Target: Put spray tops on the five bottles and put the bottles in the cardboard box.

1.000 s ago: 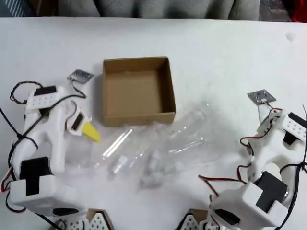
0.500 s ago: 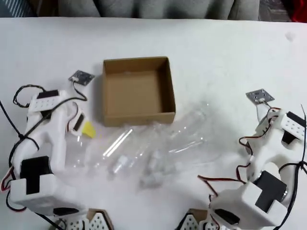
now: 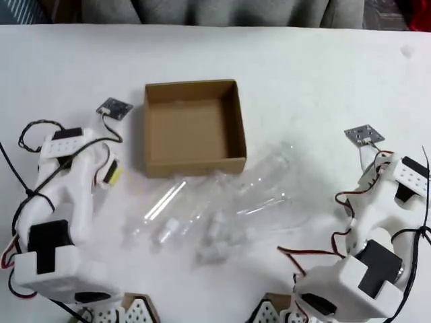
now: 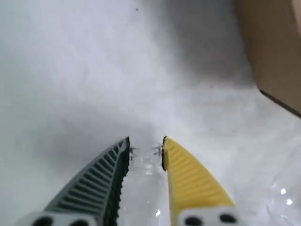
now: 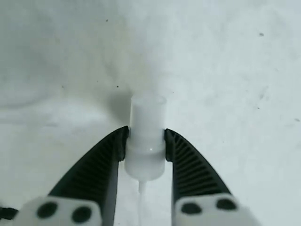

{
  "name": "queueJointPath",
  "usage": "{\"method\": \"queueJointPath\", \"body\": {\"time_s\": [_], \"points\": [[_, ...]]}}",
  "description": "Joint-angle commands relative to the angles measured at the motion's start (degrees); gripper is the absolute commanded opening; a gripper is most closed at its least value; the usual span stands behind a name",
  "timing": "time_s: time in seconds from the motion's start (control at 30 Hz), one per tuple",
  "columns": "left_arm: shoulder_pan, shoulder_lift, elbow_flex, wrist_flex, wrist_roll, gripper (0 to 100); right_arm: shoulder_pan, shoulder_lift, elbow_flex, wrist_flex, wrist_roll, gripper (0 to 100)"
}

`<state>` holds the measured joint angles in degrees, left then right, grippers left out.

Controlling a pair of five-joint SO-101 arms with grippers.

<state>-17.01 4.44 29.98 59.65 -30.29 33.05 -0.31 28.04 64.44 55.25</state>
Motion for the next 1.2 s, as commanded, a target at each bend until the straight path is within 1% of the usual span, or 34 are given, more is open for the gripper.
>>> {"method": "queueJointPath", "body": {"time_s": [0.0, 0.03, 0.23, 0.47, 0.53, 0.6, 0.67, 0.73, 1.0, 1.07, 1.17], "points": [[1.01, -0.57, 0.26, 0.00, -0.70, 3, -0.13, -2.86, -0.44, 0.75, -0.62, 1.5], [1.10, -0.57, 0.26, 0.00, -0.70, 2, -0.04, -2.86, -0.53, 1.10, -0.62, 1.5], [1.19, -1.10, -0.09, -0.35, -0.70, 5, -0.22, -2.95, -0.53, 2.95, -0.53, 1.5], [0.75, -1.10, -5.54, 0.09, 0.62, 9, -0.04, -3.30, -0.62, 2.95, -0.53, 1.5], [0.75, -1.10, -7.12, 0.09, 5.54, 10, -0.04, -3.30, -0.53, 2.95, -0.53, 1.5], [0.75, -1.10, -8.70, 0.09, 12.92, 10, -0.04, -3.12, -0.53, 2.95, -0.53, 1.5], [0.75, -1.10, -9.76, 0.09, 18.64, 11, -0.04, -2.95, -0.53, 2.95, -0.53, 1.5], [1.10, -1.10, -10.11, 0.09, 21.19, 14, -0.04, -2.95, -0.53, 2.95, -0.53, 1.5], [0.84, -1.19, -10.64, 0.70, 21.36, 29, -0.40, -2.86, -0.62, 2.77, -0.35, 1.5], [0.75, -1.27, -10.90, 3.43, 20.48, 32, -0.40, -2.86, -0.62, 2.68, -0.44, 1.5], [0.75, -3.30, -12.13, 10.29, 14.24, 33, -0.40, -2.86, -0.53, 2.68, -0.35, 1.5]]}}
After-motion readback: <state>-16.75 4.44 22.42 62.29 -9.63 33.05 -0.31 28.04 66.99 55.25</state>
